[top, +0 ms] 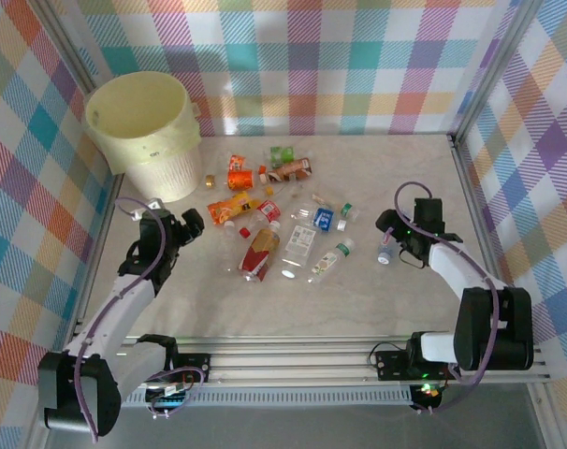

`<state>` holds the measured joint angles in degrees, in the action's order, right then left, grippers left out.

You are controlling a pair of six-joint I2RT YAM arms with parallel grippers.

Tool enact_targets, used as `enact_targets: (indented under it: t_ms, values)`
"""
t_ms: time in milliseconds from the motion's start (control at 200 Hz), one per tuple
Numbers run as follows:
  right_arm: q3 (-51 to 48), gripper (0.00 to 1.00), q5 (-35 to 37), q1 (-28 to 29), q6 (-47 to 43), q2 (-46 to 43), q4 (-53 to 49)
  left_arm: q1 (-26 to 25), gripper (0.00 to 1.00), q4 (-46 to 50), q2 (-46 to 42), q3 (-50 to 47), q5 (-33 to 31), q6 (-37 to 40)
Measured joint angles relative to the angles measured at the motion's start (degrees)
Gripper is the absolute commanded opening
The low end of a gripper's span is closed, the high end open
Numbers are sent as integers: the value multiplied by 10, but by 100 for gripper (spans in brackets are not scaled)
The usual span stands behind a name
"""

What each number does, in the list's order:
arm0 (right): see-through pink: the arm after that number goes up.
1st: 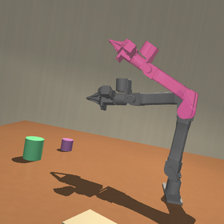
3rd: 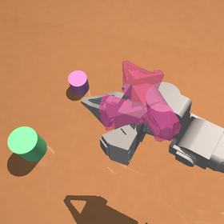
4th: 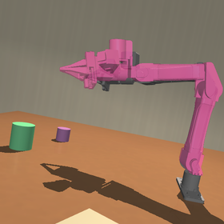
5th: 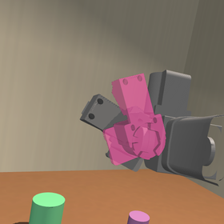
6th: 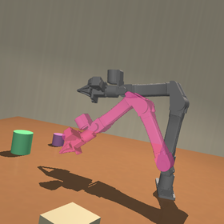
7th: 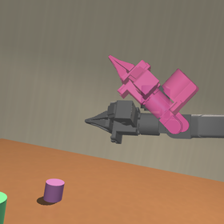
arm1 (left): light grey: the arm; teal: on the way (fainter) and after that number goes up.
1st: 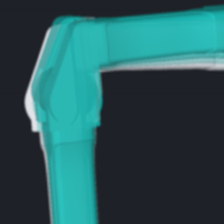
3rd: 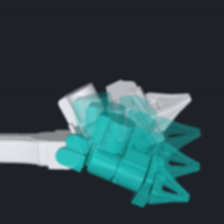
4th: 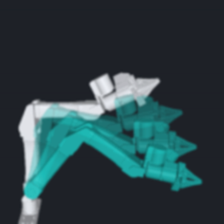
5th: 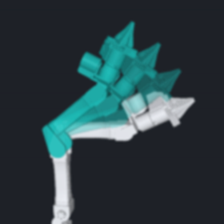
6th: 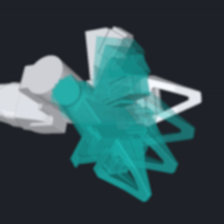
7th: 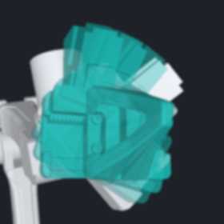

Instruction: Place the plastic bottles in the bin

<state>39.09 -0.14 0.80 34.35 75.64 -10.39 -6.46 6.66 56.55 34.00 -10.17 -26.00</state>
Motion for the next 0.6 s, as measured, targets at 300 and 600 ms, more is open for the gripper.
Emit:
enact_targets:
  t_ms: [300, 600]
  values:
    - [12, 100, 22, 39, 10, 71, -39, -2, 100, 74, -7, 0, 47, -39]
    - [24, 93, 118, 86, 21, 102, -47, -14, 100, 93, -7, 0, 88, -60]
